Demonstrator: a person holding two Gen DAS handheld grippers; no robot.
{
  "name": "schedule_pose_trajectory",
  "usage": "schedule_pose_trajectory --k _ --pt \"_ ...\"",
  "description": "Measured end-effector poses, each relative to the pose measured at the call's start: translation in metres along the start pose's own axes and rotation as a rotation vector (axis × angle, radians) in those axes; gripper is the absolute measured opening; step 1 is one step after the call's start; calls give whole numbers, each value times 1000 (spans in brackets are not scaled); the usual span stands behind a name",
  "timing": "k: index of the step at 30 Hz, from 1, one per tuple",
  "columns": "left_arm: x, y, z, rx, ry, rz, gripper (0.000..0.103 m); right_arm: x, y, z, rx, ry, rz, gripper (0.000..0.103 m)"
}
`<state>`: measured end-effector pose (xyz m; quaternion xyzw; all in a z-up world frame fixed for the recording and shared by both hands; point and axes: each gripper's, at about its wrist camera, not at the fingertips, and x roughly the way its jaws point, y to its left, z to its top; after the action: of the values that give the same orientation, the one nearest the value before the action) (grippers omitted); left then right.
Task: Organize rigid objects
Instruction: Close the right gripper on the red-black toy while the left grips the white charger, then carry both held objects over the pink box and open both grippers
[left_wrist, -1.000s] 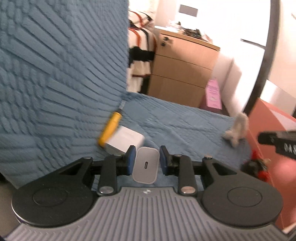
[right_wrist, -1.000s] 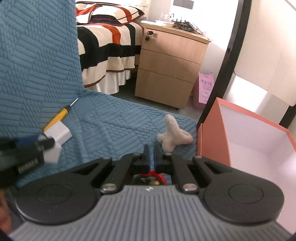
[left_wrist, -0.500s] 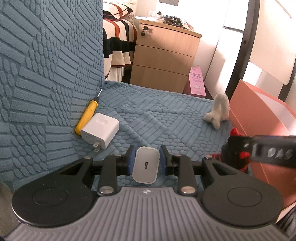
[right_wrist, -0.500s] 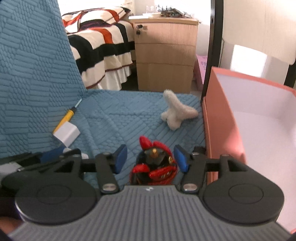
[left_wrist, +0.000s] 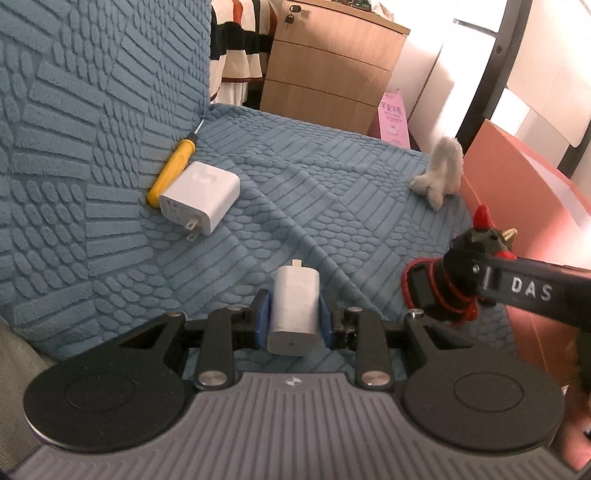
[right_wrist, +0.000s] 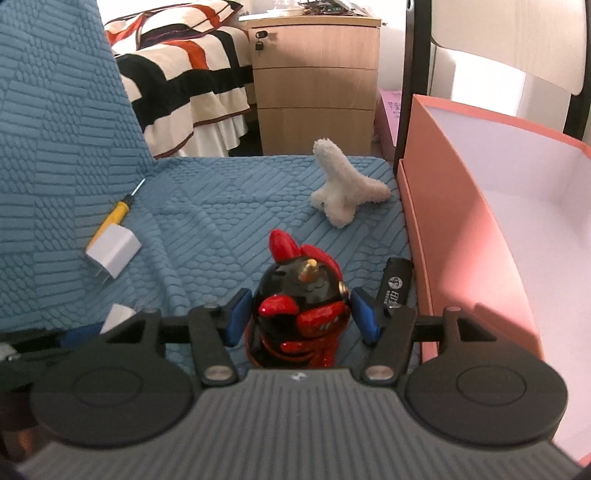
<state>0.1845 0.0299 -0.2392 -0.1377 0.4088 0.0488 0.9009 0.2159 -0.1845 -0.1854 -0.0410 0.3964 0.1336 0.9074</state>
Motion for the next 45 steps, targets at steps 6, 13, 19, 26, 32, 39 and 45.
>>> schedule_pose_trajectory --k 6,13,19,26,32,39,45 --pt "2 -1 -1 12 13 -6 33 -18 13 -5 -77 -26 19 61" --pt "11 0 0 -6 27 -6 33 -10 13 -18 -48 7 49 62" --pt "15 4 6 -26 33 -15 32 -9 5 -13 7 30 72 62" --pt "-1 -2 17 -6 17 -20 32 -26 1 0 27 28 83 62" --pt "-34 -5 35 -53 -27 -61 32 -54 -2 20 0 1 71 62" --pt "-74 -9 58 -94 -19 -84 32 -95 -5 49 -31 -76 74 62" --pt "-111 -18 81 -106 -55 -113 32 -127 -10 78 -28 -128 98 62"
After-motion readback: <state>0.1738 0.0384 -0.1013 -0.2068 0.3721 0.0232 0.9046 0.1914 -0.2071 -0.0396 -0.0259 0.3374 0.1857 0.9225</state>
